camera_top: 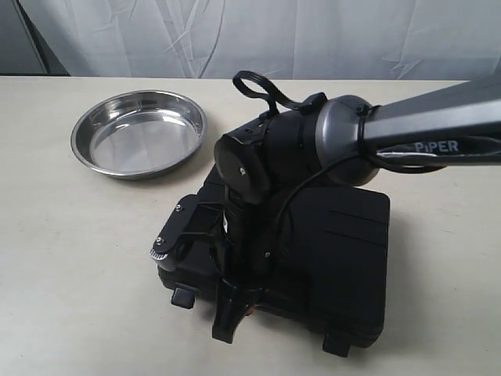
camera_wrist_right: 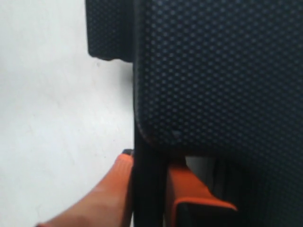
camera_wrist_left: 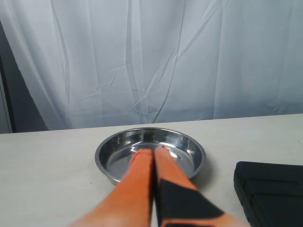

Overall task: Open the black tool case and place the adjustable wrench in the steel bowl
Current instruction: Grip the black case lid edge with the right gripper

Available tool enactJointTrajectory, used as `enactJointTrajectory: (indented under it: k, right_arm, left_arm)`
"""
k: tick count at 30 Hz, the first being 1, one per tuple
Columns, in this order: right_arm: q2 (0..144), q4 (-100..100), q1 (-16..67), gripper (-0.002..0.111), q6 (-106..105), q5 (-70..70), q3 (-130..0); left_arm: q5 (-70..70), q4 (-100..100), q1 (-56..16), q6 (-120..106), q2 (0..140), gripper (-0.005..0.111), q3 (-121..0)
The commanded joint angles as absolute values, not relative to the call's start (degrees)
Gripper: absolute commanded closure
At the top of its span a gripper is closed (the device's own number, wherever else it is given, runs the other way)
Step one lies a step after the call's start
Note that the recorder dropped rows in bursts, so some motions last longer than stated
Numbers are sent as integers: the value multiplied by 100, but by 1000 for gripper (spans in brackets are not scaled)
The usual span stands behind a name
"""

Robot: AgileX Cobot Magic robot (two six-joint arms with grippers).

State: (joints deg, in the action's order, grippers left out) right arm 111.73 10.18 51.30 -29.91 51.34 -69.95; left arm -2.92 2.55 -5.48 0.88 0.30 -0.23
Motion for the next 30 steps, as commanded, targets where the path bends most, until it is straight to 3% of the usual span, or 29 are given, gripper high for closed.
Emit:
enactJointTrajectory:
  k: [1, 7, 12, 15, 16, 18, 19, 24, 28, 30]
  right_arm:
    - [11056, 1103, 5115, 108, -2980, 5068, -7022]
    - [11056, 1213, 5115, 106, -2980, 5058, -7022]
    - [11056, 1248, 5115, 85, -2980, 5045, -7022]
    - [11056, 1258, 5115, 79, -2980, 5059, -7022]
    - [11056, 1271, 5115, 80, -2980, 5059, -7022]
    - [11056, 1313, 5115, 92, -2990, 5069, -7022]
    - [11056, 1313, 5115, 107, -2990, 5058, -7022]
    - [11056, 1325, 5115, 108, -2977, 5079, -7022]
    - [11056, 1281, 5115, 74, -2843, 5044, -7022]
    - [11056, 1272, 5115, 69, -2843, 4987, -7022]
  left_arm:
    - [-296, 222, -585, 92, 0, 107, 0]
    - [-296, 222, -585, 92, 0, 107, 0]
    - [-296, 222, -585, 92, 0, 107, 0]
    - [-296, 222, -585, 92, 0, 107, 0]
    - [-296, 222, -585, 92, 0, 107, 0]
    - [-296, 222, -585, 92, 0, 107, 0]
    - [-296, 222, -585, 92, 0, 107, 0]
    - [-296, 222, -585, 92, 0, 107, 0]
    - [-296, 222, -585, 92, 0, 107, 0]
    - [-296, 222, -585, 92, 0, 107, 0]
